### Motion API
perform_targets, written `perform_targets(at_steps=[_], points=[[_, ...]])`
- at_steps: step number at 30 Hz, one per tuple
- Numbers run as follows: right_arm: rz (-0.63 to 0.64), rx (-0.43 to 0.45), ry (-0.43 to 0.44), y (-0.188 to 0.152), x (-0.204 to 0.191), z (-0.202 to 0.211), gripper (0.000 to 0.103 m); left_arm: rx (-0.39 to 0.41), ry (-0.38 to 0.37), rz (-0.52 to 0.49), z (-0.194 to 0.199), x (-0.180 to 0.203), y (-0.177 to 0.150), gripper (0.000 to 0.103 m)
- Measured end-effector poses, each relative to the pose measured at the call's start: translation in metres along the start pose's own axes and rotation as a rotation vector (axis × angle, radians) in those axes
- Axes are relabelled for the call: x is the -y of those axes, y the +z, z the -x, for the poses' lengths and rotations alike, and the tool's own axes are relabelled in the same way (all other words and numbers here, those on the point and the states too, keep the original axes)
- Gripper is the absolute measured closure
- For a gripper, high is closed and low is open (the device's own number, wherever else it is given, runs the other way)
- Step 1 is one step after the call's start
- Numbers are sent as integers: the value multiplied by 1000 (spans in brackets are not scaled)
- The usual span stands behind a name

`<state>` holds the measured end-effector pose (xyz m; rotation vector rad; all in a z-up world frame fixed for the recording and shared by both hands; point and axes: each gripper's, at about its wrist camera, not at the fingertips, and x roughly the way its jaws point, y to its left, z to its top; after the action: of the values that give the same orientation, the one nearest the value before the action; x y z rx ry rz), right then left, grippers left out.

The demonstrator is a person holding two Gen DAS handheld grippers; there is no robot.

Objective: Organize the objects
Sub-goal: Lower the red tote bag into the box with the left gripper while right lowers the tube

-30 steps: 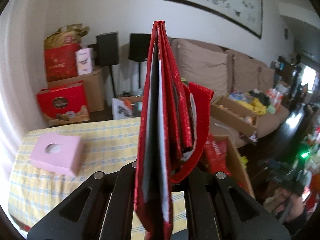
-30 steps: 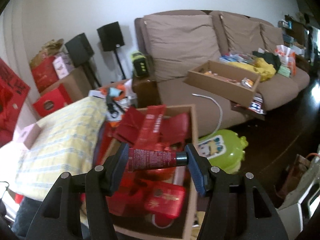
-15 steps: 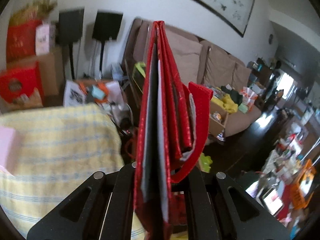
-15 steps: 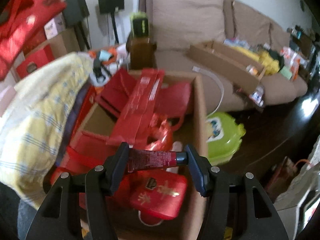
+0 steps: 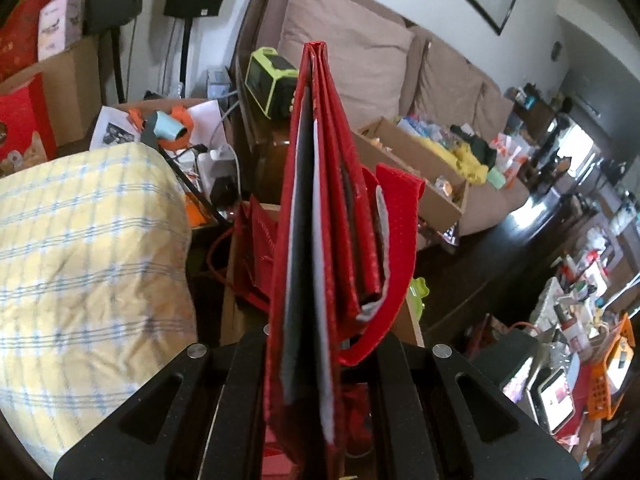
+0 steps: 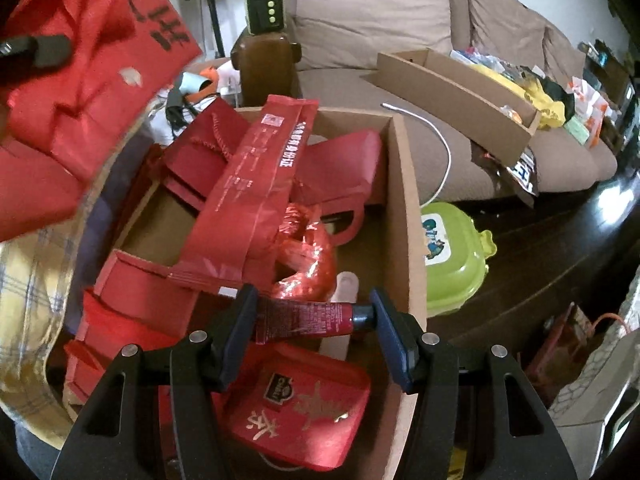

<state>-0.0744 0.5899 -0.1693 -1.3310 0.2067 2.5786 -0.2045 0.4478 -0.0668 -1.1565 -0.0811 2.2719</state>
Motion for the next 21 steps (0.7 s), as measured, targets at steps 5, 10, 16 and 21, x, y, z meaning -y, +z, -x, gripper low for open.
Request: perform_targets(at_steps=[5,10,16,21], points=[[-26,-33,23,-2,3,-5,44,-33,-3,-4,-28,1,2,97],[-33,-47,39,-3,5,-5,44,-67,-27,66,-50,-11,6,97],[-85,-45,64,0,15,0,44,-88,-15,99,-71,-20,5,97],[-172,-21,99,4,29,11,43,-111,-24,104,-84,-21,1,96]])
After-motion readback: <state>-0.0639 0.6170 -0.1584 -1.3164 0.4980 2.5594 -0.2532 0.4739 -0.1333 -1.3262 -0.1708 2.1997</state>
